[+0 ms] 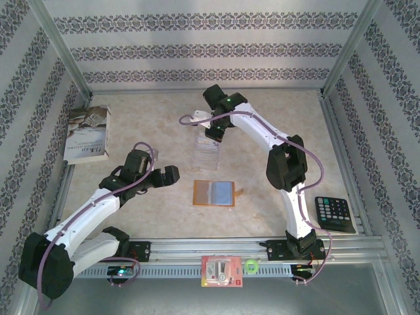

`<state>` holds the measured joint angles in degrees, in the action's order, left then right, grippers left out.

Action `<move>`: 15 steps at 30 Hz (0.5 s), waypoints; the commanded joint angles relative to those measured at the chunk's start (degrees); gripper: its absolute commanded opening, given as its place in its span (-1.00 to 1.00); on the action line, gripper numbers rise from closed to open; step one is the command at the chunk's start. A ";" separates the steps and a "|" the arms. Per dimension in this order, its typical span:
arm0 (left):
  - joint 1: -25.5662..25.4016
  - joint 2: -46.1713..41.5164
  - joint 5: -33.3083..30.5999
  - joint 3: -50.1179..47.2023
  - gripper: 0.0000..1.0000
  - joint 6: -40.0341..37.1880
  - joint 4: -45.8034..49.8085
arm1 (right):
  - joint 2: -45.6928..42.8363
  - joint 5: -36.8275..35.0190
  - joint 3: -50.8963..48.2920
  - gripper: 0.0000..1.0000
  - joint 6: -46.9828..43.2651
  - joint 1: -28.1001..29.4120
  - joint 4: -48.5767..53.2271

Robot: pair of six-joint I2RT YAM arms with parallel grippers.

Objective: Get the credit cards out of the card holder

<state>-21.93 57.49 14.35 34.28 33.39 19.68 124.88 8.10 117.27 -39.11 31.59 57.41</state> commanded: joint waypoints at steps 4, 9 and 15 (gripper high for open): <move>1.19 1.89 1.46 -0.71 0.99 0.16 -1.85 | 2.57 -2.19 2.20 -1.00 -2.70 -0.74 3.05; 1.41 2.27 2.07 -1.07 0.99 0.76 -2.78 | 3.80 -1.97 3.39 -1.00 -2.38 -0.50 2.89; 1.46 2.25 2.18 -1.35 0.99 0.80 -2.74 | 5.47 -1.05 5.12 -1.00 -2.37 0.61 3.36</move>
<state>-21.26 59.59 16.05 33.47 33.45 18.65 127.87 6.70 120.70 -40.73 31.40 59.46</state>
